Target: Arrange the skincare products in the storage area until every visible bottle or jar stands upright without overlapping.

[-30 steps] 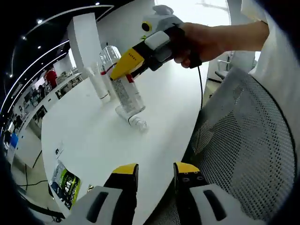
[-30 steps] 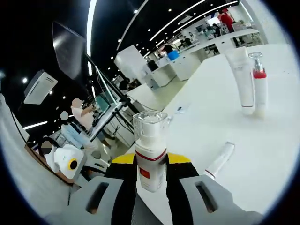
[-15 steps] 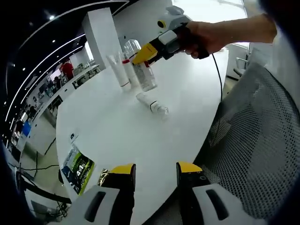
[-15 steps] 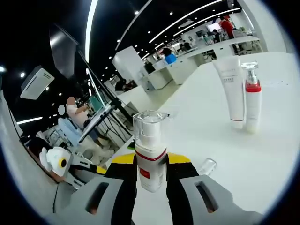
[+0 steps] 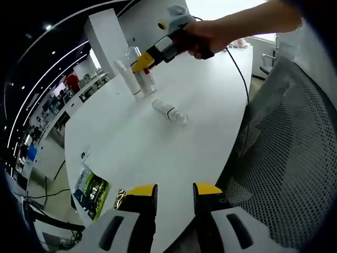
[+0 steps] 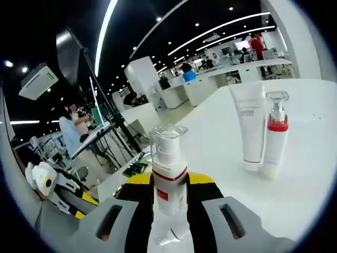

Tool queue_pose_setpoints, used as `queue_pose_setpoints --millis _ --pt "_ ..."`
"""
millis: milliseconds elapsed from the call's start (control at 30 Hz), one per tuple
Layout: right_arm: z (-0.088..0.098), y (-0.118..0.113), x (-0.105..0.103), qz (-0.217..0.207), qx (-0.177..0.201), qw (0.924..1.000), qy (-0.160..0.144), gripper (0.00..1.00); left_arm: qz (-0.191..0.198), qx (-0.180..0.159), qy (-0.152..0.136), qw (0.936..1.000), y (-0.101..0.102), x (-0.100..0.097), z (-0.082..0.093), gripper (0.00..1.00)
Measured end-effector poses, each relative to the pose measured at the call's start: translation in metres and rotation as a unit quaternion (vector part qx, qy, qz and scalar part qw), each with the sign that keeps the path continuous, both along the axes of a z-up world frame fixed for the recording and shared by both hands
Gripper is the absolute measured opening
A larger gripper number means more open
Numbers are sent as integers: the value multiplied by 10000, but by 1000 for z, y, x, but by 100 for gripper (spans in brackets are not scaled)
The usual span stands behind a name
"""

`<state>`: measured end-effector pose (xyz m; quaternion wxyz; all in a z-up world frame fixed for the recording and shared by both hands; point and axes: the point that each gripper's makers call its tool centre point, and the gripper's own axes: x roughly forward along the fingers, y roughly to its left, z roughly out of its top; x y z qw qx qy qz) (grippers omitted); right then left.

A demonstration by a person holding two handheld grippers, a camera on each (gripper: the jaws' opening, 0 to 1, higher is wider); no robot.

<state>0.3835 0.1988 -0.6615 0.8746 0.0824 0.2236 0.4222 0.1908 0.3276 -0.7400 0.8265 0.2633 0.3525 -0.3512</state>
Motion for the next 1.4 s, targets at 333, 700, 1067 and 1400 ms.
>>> queue_pose_setpoints --millis 333,700,1067,1400 --pt "-28 -19 38 -448 -848 9945 -427 21 -50 155 151 9998 3 -3 -7 28" --pt "-59 -29 66 -799 -1038 9903 -461 21 -11 213 185 9996 5 -3 -9 28" --pt "-73 -33 76 -858 -1374 9842 -719 21 -21 212 212 9995 5 -4 -10 28" --pt "-71 -37 78 -999 -1329 9799 -1106 21 -26 232 240 9994 6 -4 -11 28"
